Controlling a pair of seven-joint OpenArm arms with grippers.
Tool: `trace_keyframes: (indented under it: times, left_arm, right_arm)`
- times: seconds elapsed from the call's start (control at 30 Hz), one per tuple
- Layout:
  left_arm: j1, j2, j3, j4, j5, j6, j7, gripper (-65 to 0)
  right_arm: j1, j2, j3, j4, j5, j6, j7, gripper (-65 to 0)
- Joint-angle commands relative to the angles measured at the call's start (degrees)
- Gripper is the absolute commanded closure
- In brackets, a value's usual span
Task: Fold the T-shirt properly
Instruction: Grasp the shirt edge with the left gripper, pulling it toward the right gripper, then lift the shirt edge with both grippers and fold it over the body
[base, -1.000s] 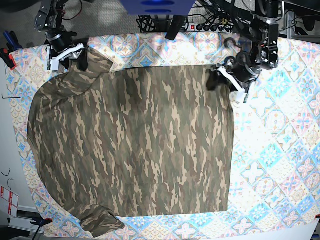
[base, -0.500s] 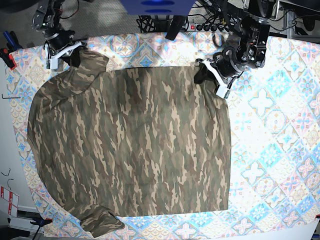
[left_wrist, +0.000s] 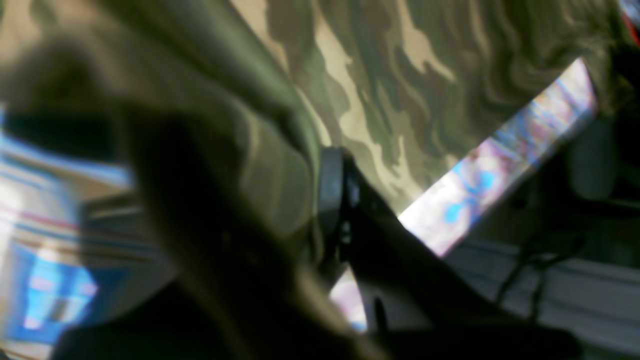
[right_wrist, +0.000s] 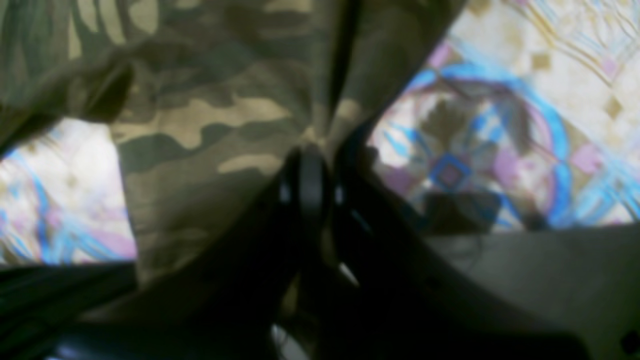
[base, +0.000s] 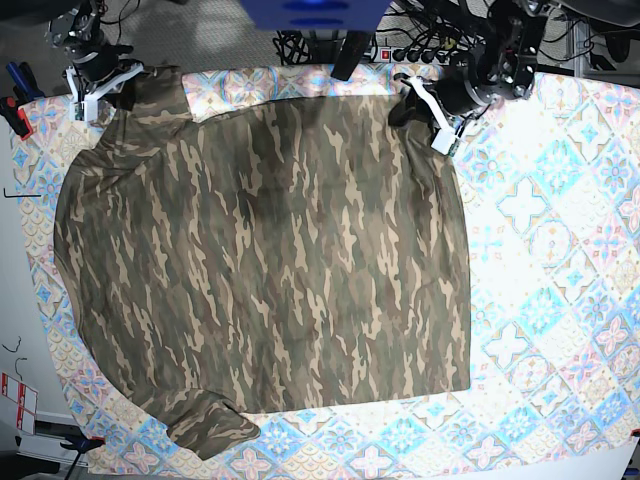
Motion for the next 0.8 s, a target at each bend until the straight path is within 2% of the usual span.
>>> trace_keyframes:
  times: [0.0, 0.17, 0.3, 0.47, 0.67, 0.77]
  left_arm:
    - [1.4, 0.0, 0.4, -0.1, 2.7, 0.4, 4.3, 0.0]
    - [3.4, 0.0, 0.3, 0.1, 2.7, 0.4, 4.2, 0.0]
    - [6.2, 0.0, -3.5, 3.1, 2.8, 0.2, 4.2, 0.0]
    - [8.4, 0.0, -9.0, 7.2, 2.8, -4.0, 4.8, 0.0]
    - [6.7, 0.1, -13.4, 7.6, 2.8, -8.5, 11.6, 0.0]
    - [5.0, 0.1, -13.4, 7.8, 2.7, -8.7, 14.3, 0.0]
  right_arm:
    - [-0.8, 0.7, 0.5, 1.5, 0.8, 0.3, 0.9, -0.2]
    - [-1.6, 0.4, 1.3, 2.4, 0.8, 0.3, 1.1, -0.2]
    - [-3.0, 0.4, 1.7, 2.4, 0.8, 0.3, 6.9, -0.2]
    - [-3.8, 0.4, 1.4, 2.4, 0.8, 0.3, 10.0, -0.2]
    - [-3.6, 0.4, 1.3, 3.0, 0.8, 0.3, 10.2, -0.2]
    - [-3.6, 0.4, 1.5, 5.9, 0.8, 0.3, 10.2, -0.2]
